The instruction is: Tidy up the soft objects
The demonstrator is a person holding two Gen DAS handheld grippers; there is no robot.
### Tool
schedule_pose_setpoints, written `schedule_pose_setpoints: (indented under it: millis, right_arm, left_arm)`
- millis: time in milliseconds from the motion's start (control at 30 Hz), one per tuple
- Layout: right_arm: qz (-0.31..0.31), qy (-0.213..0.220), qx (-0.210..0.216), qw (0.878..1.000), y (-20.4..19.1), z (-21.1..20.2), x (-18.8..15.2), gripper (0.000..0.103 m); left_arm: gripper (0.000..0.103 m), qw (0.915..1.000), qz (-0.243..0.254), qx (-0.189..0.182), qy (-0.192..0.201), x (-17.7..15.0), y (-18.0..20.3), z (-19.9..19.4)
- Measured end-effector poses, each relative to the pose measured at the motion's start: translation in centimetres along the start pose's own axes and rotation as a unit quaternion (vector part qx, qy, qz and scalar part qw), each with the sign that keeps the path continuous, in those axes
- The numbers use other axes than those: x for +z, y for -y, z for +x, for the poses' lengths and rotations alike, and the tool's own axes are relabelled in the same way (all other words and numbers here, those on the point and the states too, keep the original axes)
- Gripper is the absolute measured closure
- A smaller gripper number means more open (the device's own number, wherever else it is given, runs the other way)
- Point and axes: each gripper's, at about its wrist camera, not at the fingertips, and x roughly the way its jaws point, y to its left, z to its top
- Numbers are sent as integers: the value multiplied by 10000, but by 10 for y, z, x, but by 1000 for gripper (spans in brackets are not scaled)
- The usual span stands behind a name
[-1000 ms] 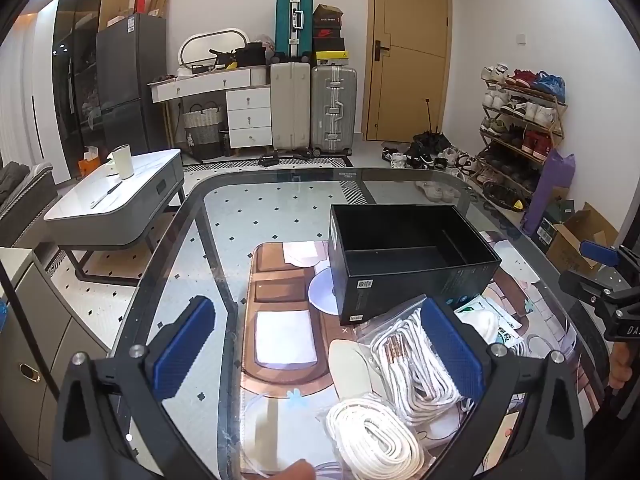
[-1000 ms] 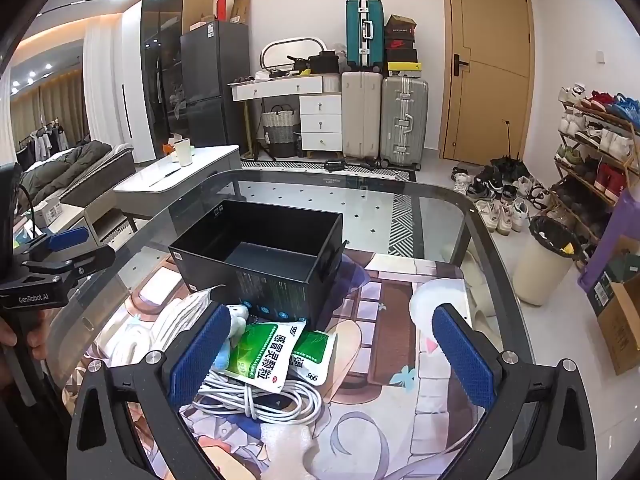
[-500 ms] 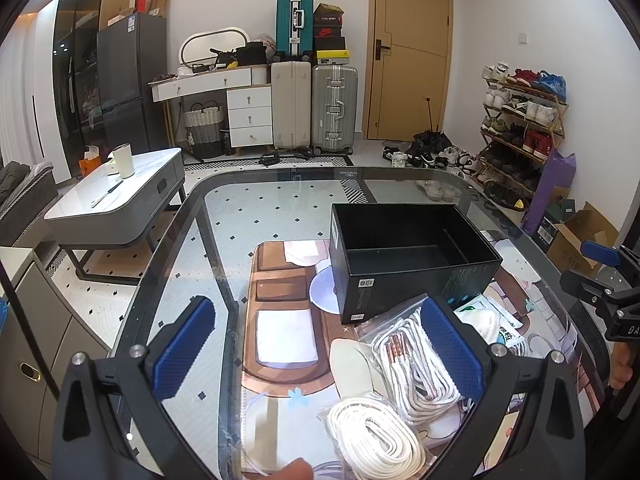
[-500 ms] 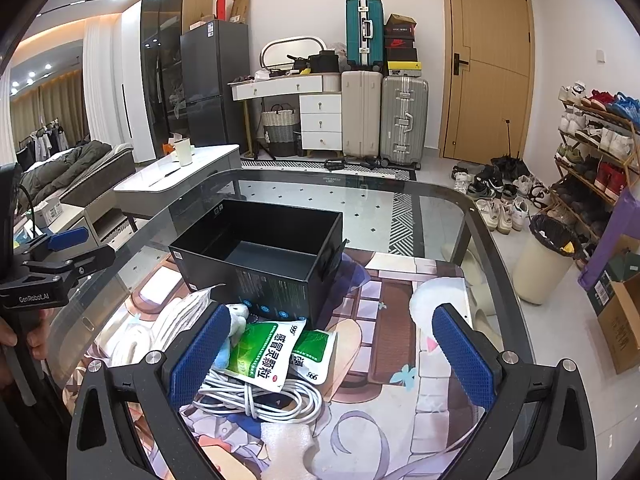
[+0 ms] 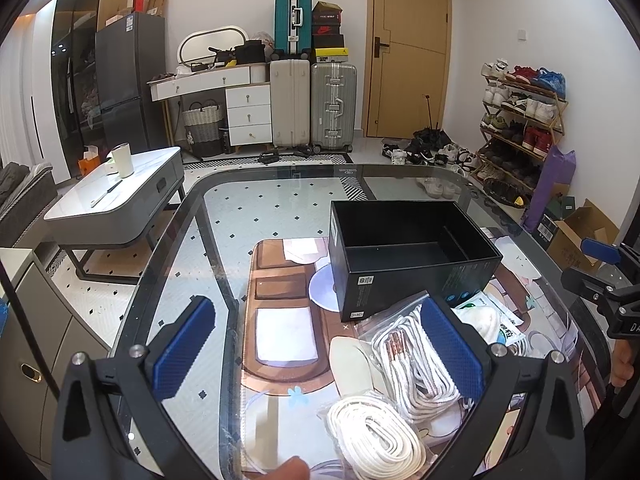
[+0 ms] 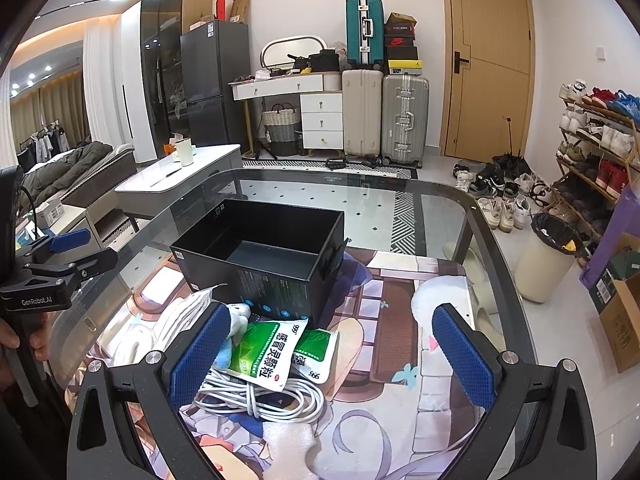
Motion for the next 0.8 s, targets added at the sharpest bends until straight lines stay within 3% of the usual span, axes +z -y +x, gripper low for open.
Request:
schedule_pose_setpoints:
  millis: [800]
  right_arm:
    - [17, -3, 8, 10000, 1, 0, 0, 0]
  left_arm:
    - [0, 10000, 1, 16, -4, 1, -1, -2]
